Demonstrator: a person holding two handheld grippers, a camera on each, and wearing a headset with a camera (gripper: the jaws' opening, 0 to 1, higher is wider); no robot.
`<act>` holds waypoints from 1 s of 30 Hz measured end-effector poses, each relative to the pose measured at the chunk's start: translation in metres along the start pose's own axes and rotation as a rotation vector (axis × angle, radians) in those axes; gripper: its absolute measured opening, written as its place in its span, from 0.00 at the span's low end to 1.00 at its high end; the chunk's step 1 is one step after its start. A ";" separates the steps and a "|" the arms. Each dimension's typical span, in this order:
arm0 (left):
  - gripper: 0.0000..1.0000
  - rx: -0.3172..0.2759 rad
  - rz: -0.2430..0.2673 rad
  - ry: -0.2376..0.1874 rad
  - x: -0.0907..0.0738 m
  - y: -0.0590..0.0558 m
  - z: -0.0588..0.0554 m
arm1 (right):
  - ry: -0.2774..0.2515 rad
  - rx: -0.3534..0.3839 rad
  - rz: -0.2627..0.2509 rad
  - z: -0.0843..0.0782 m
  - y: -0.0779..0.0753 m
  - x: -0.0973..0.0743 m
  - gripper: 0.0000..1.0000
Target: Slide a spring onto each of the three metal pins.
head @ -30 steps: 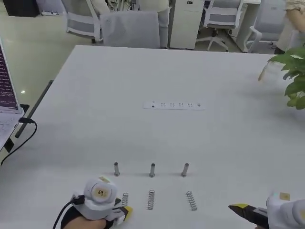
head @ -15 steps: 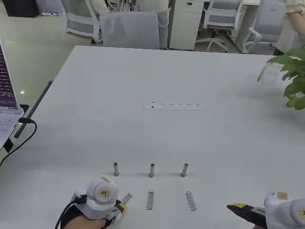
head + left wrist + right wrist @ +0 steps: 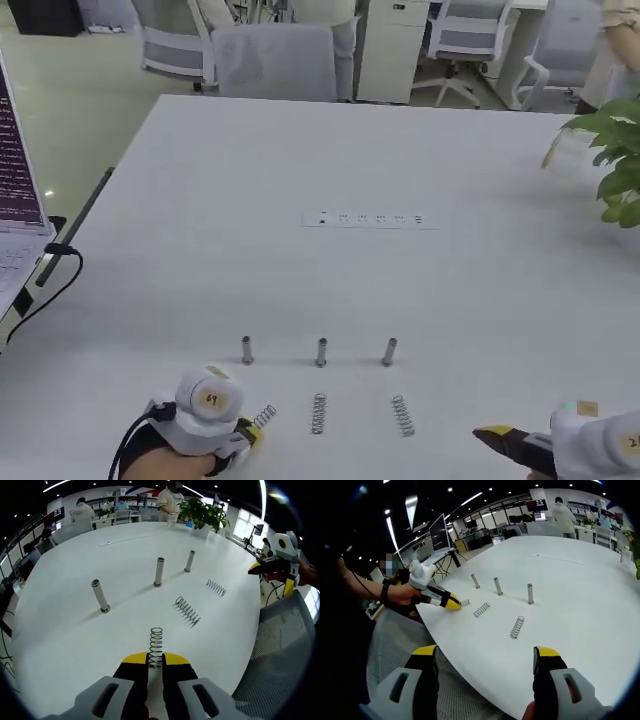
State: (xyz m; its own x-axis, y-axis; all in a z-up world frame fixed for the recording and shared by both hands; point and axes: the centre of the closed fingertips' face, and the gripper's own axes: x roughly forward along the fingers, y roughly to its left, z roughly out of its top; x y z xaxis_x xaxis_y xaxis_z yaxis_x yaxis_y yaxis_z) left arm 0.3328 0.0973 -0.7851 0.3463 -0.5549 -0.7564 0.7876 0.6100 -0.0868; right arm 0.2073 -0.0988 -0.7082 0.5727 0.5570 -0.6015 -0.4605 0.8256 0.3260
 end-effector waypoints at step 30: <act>0.02 0.082 -0.066 -0.087 -0.039 -0.005 0.031 | -0.006 -0.023 0.125 0.026 0.027 0.038 0.70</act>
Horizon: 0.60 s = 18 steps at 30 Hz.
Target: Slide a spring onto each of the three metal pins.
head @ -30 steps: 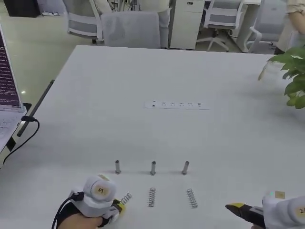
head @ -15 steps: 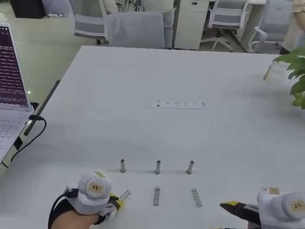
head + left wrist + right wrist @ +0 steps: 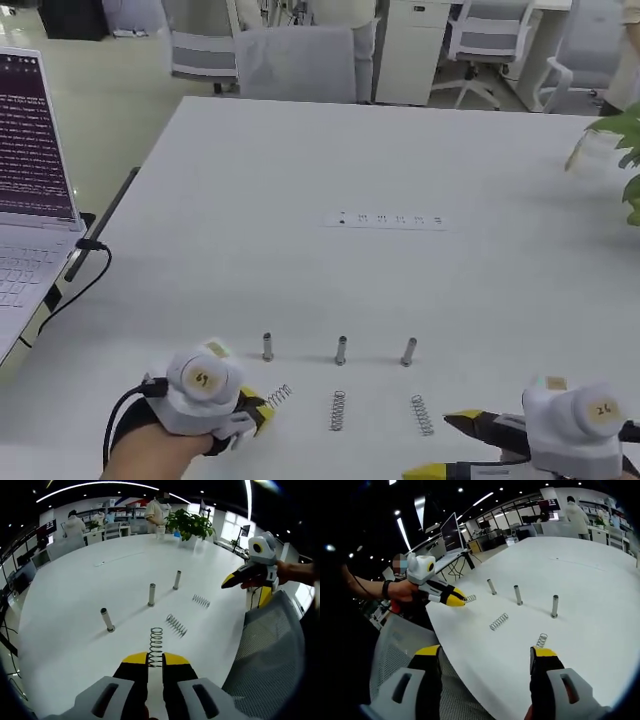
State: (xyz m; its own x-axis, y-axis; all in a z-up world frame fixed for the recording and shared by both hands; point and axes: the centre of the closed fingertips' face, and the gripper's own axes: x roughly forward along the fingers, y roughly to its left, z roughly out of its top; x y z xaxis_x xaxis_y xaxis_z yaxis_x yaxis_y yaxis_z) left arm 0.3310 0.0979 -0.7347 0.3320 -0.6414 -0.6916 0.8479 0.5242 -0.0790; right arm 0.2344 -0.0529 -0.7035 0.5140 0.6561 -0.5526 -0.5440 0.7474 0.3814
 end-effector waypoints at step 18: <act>0.02 0.104 -0.112 -0.021 0.008 -0.050 0.024 | -0.024 -0.009 0.081 0.025 0.011 0.023 0.61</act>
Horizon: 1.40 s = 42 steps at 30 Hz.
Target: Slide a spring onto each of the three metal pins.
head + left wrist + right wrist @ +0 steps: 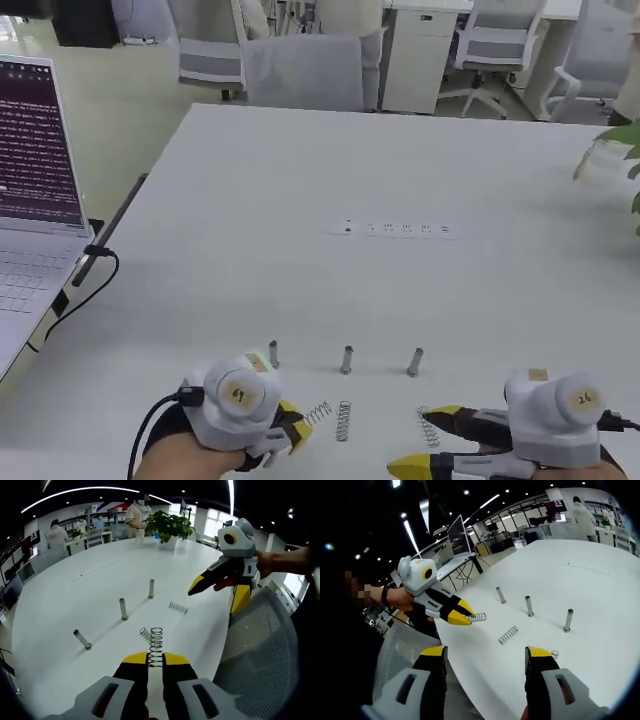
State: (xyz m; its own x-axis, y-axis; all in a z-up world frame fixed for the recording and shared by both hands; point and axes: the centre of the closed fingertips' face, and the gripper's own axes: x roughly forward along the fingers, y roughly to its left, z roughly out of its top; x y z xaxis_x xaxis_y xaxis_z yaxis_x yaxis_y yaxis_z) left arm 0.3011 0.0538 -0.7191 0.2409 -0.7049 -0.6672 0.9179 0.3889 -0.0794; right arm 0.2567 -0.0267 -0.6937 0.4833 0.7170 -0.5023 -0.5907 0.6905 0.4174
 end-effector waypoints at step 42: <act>0.02 0.196 -0.163 -0.047 0.003 -0.069 0.041 | -0.042 0.049 0.165 0.010 0.024 0.011 0.15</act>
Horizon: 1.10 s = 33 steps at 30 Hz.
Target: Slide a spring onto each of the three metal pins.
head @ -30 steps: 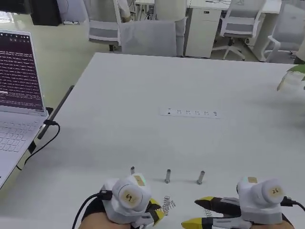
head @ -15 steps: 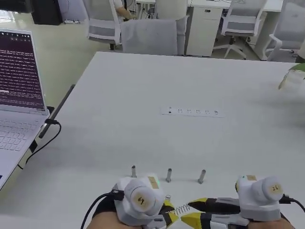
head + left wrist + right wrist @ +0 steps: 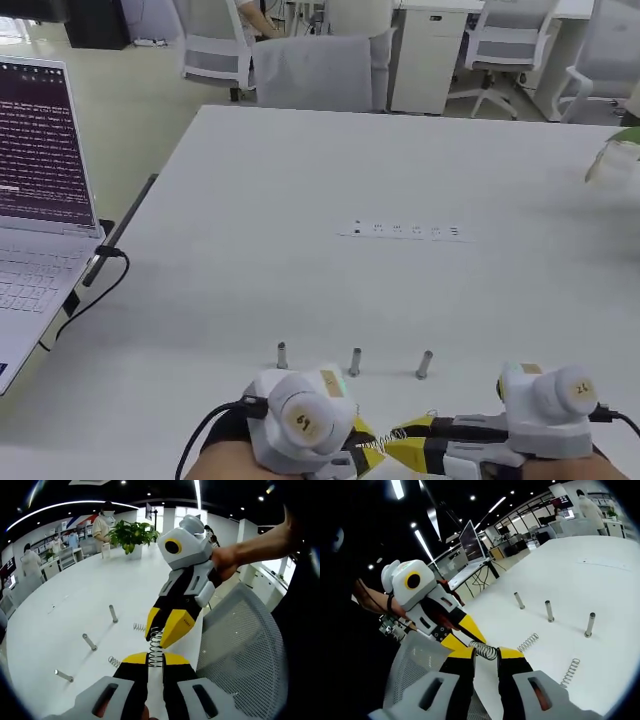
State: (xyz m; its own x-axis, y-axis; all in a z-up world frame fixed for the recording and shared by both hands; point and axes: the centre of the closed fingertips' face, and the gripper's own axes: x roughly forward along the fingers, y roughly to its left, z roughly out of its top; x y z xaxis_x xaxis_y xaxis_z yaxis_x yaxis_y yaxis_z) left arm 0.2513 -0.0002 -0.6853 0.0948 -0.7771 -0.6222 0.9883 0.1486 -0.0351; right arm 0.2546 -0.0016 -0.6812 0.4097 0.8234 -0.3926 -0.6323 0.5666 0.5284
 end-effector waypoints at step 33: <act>0.03 0.019 -0.032 -0.048 0.003 -0.005 0.005 | 0.048 -0.017 0.035 0.007 0.016 -0.006 0.08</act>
State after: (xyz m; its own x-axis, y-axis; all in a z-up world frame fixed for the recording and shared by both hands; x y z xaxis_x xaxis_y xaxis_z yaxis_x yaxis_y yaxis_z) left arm 0.2478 -0.0064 -0.6831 0.0682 -0.8101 -0.5824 0.9930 0.1117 -0.0391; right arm 0.2472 0.0030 -0.6653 0.3550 0.8402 -0.4100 -0.6568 0.5362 0.5302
